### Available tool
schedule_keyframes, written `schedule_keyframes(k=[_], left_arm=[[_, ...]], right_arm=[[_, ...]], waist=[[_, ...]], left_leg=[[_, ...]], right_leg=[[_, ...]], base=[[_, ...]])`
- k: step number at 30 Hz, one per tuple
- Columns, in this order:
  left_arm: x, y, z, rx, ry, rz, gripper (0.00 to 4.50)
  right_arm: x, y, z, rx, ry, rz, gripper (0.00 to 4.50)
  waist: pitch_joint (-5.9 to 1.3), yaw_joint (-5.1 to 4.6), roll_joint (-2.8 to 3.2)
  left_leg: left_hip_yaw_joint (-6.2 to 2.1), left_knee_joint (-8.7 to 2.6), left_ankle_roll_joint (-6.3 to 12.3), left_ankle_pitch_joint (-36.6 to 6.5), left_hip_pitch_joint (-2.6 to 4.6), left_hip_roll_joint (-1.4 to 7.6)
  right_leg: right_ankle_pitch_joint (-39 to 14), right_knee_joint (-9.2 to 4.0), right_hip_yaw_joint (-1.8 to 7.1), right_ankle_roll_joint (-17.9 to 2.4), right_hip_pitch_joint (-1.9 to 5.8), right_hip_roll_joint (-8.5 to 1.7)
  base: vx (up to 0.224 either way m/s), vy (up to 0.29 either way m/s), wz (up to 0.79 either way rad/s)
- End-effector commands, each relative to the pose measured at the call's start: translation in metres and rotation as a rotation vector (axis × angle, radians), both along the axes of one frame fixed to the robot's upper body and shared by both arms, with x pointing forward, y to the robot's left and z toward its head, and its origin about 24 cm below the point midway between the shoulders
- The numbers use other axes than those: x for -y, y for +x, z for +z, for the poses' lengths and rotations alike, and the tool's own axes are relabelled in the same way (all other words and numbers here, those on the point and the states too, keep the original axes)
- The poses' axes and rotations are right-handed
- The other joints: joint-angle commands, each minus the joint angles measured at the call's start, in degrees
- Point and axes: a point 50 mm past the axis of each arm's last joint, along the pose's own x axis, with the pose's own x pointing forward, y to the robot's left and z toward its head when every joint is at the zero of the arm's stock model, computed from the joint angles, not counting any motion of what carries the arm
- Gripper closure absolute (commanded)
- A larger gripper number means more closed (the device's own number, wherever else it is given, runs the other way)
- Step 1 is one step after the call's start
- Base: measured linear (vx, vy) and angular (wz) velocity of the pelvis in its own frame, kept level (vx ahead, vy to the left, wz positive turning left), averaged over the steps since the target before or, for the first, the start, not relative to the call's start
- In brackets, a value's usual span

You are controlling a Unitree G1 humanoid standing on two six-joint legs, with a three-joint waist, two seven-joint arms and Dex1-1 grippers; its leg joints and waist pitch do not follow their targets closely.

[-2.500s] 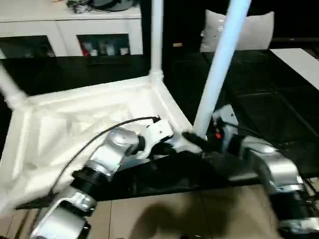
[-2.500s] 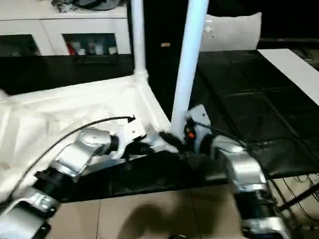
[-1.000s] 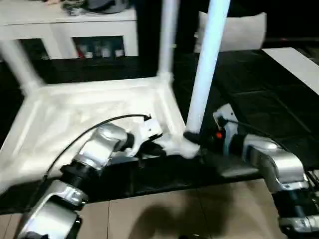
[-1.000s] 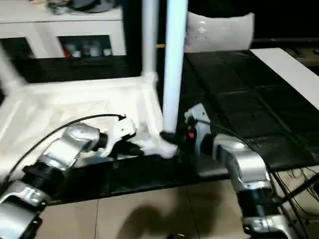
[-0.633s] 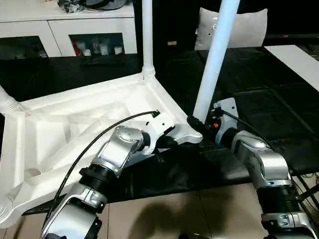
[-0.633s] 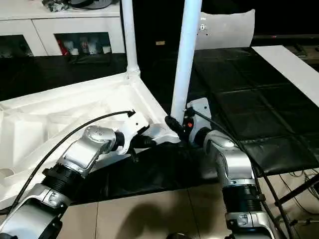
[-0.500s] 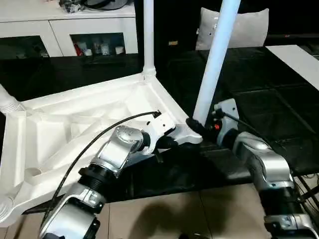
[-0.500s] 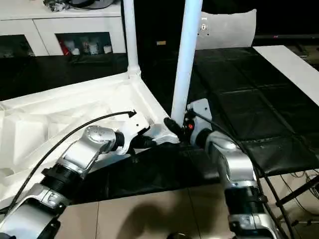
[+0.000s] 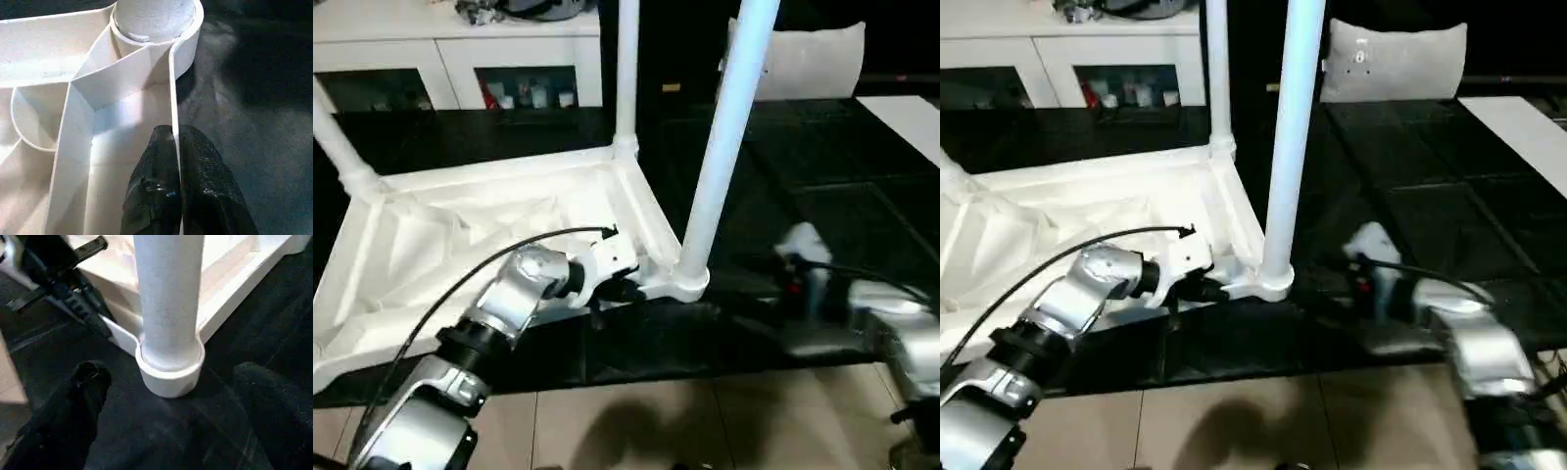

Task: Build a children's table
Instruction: Rotate leg to tighten, then rotate table base

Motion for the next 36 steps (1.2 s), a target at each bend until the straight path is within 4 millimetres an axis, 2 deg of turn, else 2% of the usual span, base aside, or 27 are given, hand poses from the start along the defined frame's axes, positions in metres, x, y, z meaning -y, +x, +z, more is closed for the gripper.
schedule_keyframes(k=[1, 4, 7, 8, 12, 13, 14, 15, 16, 17, 18, 20, 21, 22, 23, 24, 25, 26, 27, 28, 29, 30, 33, 34, 35, 36], left_arm=[[0.003, -0.001, 0.003, 0.021, 0.027, -0.071, 4.50], [0.004, 0.005, 0.003, 0.075, 0.039, -0.051, 4.50], [0.006, 0.008, 0.003, 0.050, 0.016, -0.001, 4.50], [0.008, 0.008, 0.006, 0.051, -0.008, -0.004, 4.07], [0.013, 0.009, 0.015, 0.055, -0.103, 0.034, 3.89], [0.013, 0.008, 0.017, 0.057, -0.114, 0.033, 3.77], [0.009, 0.005, 0.019, 0.065, -0.136, 0.047, 3.64], [0.009, 0.005, 0.019, 0.065, -0.136, 0.047, 3.58], [0.000, 0.001, 0.021, 0.076, -0.129, 0.077, 3.45], [-0.008, -0.002, 0.022, 0.084, -0.112, 0.094, 3.34], [-0.013, -0.003, 0.022, 0.090, -0.100, 0.105, 3.34], [-0.034, -0.008, 0.024, 0.105, -0.038, 0.145, 3.18], [-0.044, -0.010, 0.026, 0.113, -0.017, 0.159, 3.18], [-0.051, -0.013, 0.029, 0.118, -0.004, 0.168, 3.12], [-0.059, -0.016, 0.032, 0.118, 0.008, 0.171, 2.84], [-0.059, -0.016, 0.032, 0.118, 0.008, 0.171, 2.84], [-0.066, -0.020, 0.036, 0.120, 0.023, 0.173, 2.79], [-0.084, -0.028, 0.043, 0.123, 0.072, 0.195, 2.75], [-0.086, -0.029, 0.044, 0.123, 0.079, 0.198, 2.60], [-0.097, -0.036, 0.045, 0.115, 0.140, 0.213, 2.46], [-0.097, -0.036, 0.045, 0.115, 0.140, 0.213, 2.37], [-0.105, -0.041, 0.045, 0.106, 0.192, 0.221, 2.34], [-0.109, -0.043, 0.042, 0.114, 0.221, 0.255, 2.08], [-0.110, -0.044, 0.041, 0.108, 0.223, 0.266, 2.08], [-0.110, -0.045, 0.040, 0.102, 0.224, 0.271, 2.08], [-0.109, -0.048, 0.037, 0.090, 0.235, 0.267, 2.08]], right_arm=[[0.002, -0.002, 0.010, 0.030, 0.016, 0.026, 0.04], [0.002, -0.006, 0.013, 0.027, 0.025, 0.055, 0.04], [-0.004, -0.013, 0.014, -0.003, 0.063, 0.096, 0.04], [-0.007, -0.016, 0.014, -0.022, 0.076, 0.113, 0.00], [-0.016, -0.020, 0.016, -0.030, 0.110, 0.117, 0.00], [-0.018, -0.020, 0.018, -0.024, 0.125, 0.118, 0.00], [-0.029, -0.020, 0.023, -0.018, 0.210, 0.129, 0.00], [-0.029, -0.020, 0.023, -0.018, 0.210, 0.129, 0.00], [-0.041, -0.021, 0.026, 0.001, 0.253, 0.149, 0.00], [-0.047, -0.022, 0.027, 0.010, 0.266, 0.157, 0.00], [-0.052, -0.022, 0.028, 0.014, 0.275, 0.163, 0.00], [-0.061, -0.023, 0.026, 0.022, 0.291, 0.164, 0.00], [-0.066, -0.022, 0.025, 0.021, 0.298, 0.165, 0.00], [-0.070, -0.022, 0.024, 0.019, 0.303, 0.166, 0.00], [-0.075, -0.022, 0.023, 0.016, 0.306, 0.166, 0.00], [-0.075, -0.022, 0.023, 0.016, 0.306, 0.166, 0.00], [-0.079, -0.021, 0.022, 0.015, 0.309, 0.164, 0.00], [-0.091, -0.012, 0.018, 0.031, 0.304, 0.123, 0.00], [-0.093, -0.011, 0.017, 0.033, 0.303, 0.121, 0.00], [-0.104, -0.006, 0.016, 0.045, 0.296, 0.099, 0.00], [-0.104, -0.006, 0.016, 0.045, 0.296, 0.099, 0.00], [-0.115, -0.001, 0.015, 0.060, 0.283, 0.085, 0.00], [-0.129, 0.005, 0.011, 0.073, 0.247, 0.049, 0.00], [-0.134, 0.010, 0.010, 0.089, 0.231, 0.018, 0.00], [-0.137, 0.012, 0.009, 0.101, 0.222, 0.000, 0.00], [-0.142, 0.016, 0.008, 0.094, 0.218, -0.037, 0.00]], waist=[[-3.97, 0.27, -0.70], [-3.89, 0.52, -0.67], [-3.85, 0.87, -0.79], [-3.80, 1.06, -0.56], [-3.95, 1.37, -0.62], [-3.94, 1.46, -0.19], [-4.01, 1.42, 0.13], [-4.01, 1.37, 0.02], [-4.03, 1.28, 0.24], [-4.09, 1.10, 0.09], [-3.94, 0.79, 0.19], [-3.92, 0.36, 0.23], [-3.72, -0.04, 0.65], [-3.61, -0.25, 0.51], [-3.62, -0.19, 0.65], [-3.49, -0.19, 0.78], [-3.33, -0.29, 0.57], [-3.50, -0.32, 1.01], [-3.26, -0.61, 0.98], [-3.36, -0.51, 1.16], [-3.31, -0.60, 1.14], [-3.25, -0.70, 1.26], [-3.32, -0.69, 1.50], [-3.28, -0.73, 1.53], [-3.34, -0.63, 1.60], [-3.30, -0.68, 1.39]], left_leg=[[0.49, -3.38, 6.86, -3.26, -1.03, 0.67], [0.57, -3.34, 6.78, -3.45, -1.03, 0.51], [0.61, -3.35, 6.40, -4.19, -0.88, 0.48], [0.62, -3.42, 6.17, -4.67, -0.80, 0.51], [0.46, -3.47, 5.48, -4.08, -0.99, 0.60], [0.37, -3.52, 5.28, -4.10, -1.02, 0.61], [0.21, -3.63, 5.04, -4.19, -0.97, 0.81], [0.19, -3.66, 5.11, -4.23, -1.07, 0.91], [0.16, -3.64, 4.93, -4.30, -1.12, 0.83], [0.07, -3.71, 4.76, -4.00, -1.33, 0.95], [0.13, -3.79, 4.86, -3.78, -1.37, 0.83], [0.22, -3.79, 4.43, -4.33, -1.17, 0.68], [0.23, -3.91, 4.13, -5.26, -1.13, 0.64], [0.33, -3.87, 3.93, -6.27, -0.87, 0.46], [0.25, -3.92, 3.56, -6.61, -0.71, 0.53], [0.16, -4.07, 3.35, -7.23, -0.68, 0.66], [0.21, -4.12, 3.38, -7.68, -0.67, 0.63], [-0.21, -4.36, 2.23, -8.38, -0.42, 1.11], [-0.18, -4.58, 2.37, -8.59, -0.76, 0.92], [-0.16, -4.44, 1.95, -8.93, -0.36, 0.92], [-0.21, -4.50, 1.70, -9.10, -0.39, 1.01], [-0.22, -4.61, 1.52, -9.23, -0.44, 0.91], [-0.26, -4.60, 1.09, -8.52, -0.30, 1.05], [-0.25, -4.71, 0.63, -8.46, -0.45, 1.03], [-0.22, -4.70, 0.50, -8.60, -0.31, 1.02], [-0.27, -4.74, 0.32, -8.51, -0.42, 1.07]], right_leg=[[-18.97, -4.16, 3.22, -5.00, 4.71, -3.12], [-19.96, -4.40, 3.02, -4.17, 4.64, -2.88], [-21.76, -4.70, 2.85, -3.30, 4.60, -2.85], [-22.96, -4.89, 2.81, -2.94, 4.52, -2.91], [-22.12, -4.74, 2.80, -2.57, 4.59, -2.98], [-22.01, -4.69, 2.82, -2.81, 4.61, -3.09], [-21.01, -4.55, 2.90, -3.35, 4.67, -3.19], [-20.52, -4.52, 2.89, -3.65, 4.64, -3.18], [-19.87, -4.44, 2.87, -3.72, 4.70, -3.10], [-19.02, -4.12, 2.92, -3.94, 4.89, -3.20], [-18.79, -4.23, 2.92, -3.85, 4.74, -3.00], [-20.68, -4.27, 2.90, -3.17, 4.56, -2.95], [-22.38, -4.62, 2.84, -2.70, 4.33, -2.84], [-24.13, -5.06, 2.70, -2.00, 4.12, -2.68], [-24.52, -4.98, 2.72, -1.98, 4.11, -2.79], [-25.42, -5.07, 2.73, -1.90, 4.01, -2.88], [-26.20, -5.32, 2.66, -1.63, 3.93, -2.78], [-25.36, -4.58, 2.96, -2.64, 3.73, -3.24], [-25.47, -4.83, 2.92, -2.70, 3.89, -2.99], [-24.95, -4.79, 3.01, -2.84, 3.72, -3.02], [-24.56, -4.55, 3.15, -3.20, 3.69, -3.14], [-24.34, -4.46, 3.20, -3.40, 3.80, -3.02], [-22.38, -4.14, 3.43, -4.05, 3.66, -3.08], [-21.50, -3.90, 3.53, -4.67, 3.75, -3.17], [-21.28, -3.96, 3.54, -4.77, 3.78, -3.12], [-20.36, -3.81, 3.67, -5.04, 3.82, -3.18]], base=[[0.000, 0.000, 0.00], [0.000, 0.000, 0.00], [0.000, 0.000, 0.00], [0.000, 0.000, 0.00], [0.000, 0.000, 0.00], [0.000, 0.000, 0.00], [0.000, 0.000, 0.00], [0.000, 0.000, 0.00], [0.000, 0.000, 0.00], [0.000, 0.000, 0.00], [0.000, 0.000, 0.00], [0.000, 0.000, 0.00], [0.000, 0.000, 0.00], [0.000, 0.000, 0.00], [0.000, 0.000, 0.00], [0.000, 0.000, 0.00], [0.000, 0.000, 0.00], [0.000, 0.000, 0.00], [0.000, 0.000, 0.00], [0.000, 0.000, 0.00], [0.000, 0.000, 0.00], [0.000, 0.000, 0.00], [0.000, 0.000, 0.00], [0.000, 0.000, 0.00], [0.000, 0.000, 0.00], [0.000, 0.000, 0.00]])
